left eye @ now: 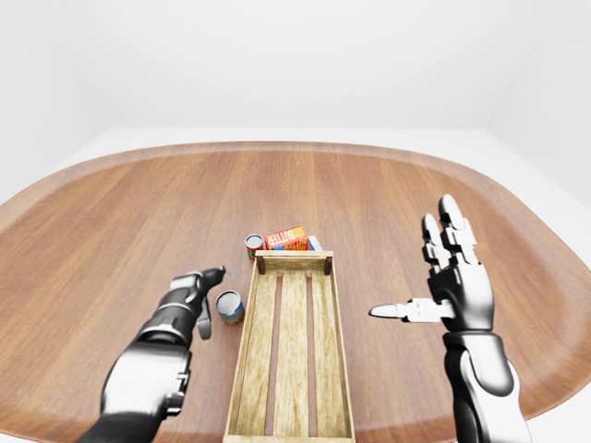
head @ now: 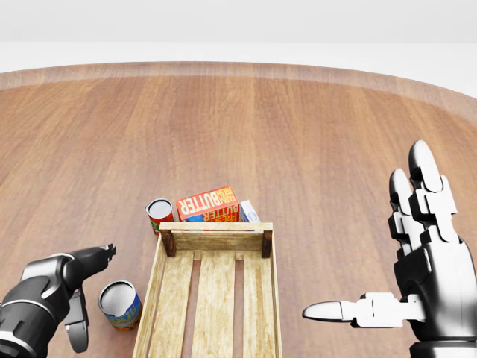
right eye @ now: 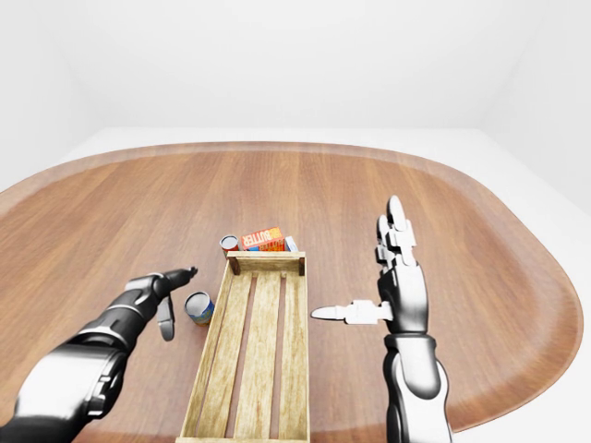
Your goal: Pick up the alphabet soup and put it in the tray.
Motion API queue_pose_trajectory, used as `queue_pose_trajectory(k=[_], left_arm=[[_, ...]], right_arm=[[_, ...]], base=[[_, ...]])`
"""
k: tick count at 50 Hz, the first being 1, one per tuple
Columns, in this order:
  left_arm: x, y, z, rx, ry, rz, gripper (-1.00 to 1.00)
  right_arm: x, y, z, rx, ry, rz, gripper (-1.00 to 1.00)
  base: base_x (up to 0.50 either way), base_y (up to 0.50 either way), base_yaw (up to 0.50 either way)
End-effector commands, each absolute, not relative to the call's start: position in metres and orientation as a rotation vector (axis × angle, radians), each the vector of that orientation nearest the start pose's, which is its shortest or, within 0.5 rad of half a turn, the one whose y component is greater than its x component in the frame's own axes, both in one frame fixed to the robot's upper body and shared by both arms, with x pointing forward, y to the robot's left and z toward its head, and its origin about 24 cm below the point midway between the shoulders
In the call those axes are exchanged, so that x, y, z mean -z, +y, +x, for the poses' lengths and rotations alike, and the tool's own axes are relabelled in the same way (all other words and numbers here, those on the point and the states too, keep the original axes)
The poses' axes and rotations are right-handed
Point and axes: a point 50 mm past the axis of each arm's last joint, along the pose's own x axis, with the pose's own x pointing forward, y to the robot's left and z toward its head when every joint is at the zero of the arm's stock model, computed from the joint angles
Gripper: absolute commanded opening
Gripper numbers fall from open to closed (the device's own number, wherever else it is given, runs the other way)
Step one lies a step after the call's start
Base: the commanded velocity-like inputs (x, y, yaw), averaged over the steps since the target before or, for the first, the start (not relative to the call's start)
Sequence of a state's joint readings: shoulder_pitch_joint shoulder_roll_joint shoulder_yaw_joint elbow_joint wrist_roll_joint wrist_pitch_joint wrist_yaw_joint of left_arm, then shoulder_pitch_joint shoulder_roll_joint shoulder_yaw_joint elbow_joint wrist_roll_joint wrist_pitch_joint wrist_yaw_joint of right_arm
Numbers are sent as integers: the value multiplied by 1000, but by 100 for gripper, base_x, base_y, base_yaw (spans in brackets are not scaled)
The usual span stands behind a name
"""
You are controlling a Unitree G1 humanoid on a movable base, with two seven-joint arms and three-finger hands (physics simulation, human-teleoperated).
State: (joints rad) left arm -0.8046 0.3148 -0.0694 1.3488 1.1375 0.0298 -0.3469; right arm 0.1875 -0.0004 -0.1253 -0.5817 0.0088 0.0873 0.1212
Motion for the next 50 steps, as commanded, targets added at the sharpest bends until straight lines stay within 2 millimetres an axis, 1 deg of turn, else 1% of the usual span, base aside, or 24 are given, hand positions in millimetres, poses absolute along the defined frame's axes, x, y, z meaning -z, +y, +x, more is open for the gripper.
queue_pose_trajectory(k=[1, 5, 10, 15, 36, 50], left_arm=[[5, 223, 342, 472, 805, 1381, 100], [6, 222, 341, 468, 800, 1392, 100], [3, 220, 345, 446, 763, 1387, 100], [2, 219, 345, 440, 762, 1388, 100], [3, 205, 348, 435, 699, 1390, 100], [12, 199, 343, 464, 719, 1395, 100]], right_arm=[[-126, -180, 203, 45, -310, -66, 100], [-126, -180, 203, 44, -309, -67, 100], [-126, -180, 203, 42, -309, -67, 100], [-126, -180, 203, 43, -309, -68, 100], [-127, -180, 203, 44, -313, -68, 100], [-128, -180, 203, 42, -317, -68, 100]], base=[[0, 0, 0], [0, 0, 0], [0, 0, 0], [0, 0, 0], [0, 0, 0], [0, 0, 0]])
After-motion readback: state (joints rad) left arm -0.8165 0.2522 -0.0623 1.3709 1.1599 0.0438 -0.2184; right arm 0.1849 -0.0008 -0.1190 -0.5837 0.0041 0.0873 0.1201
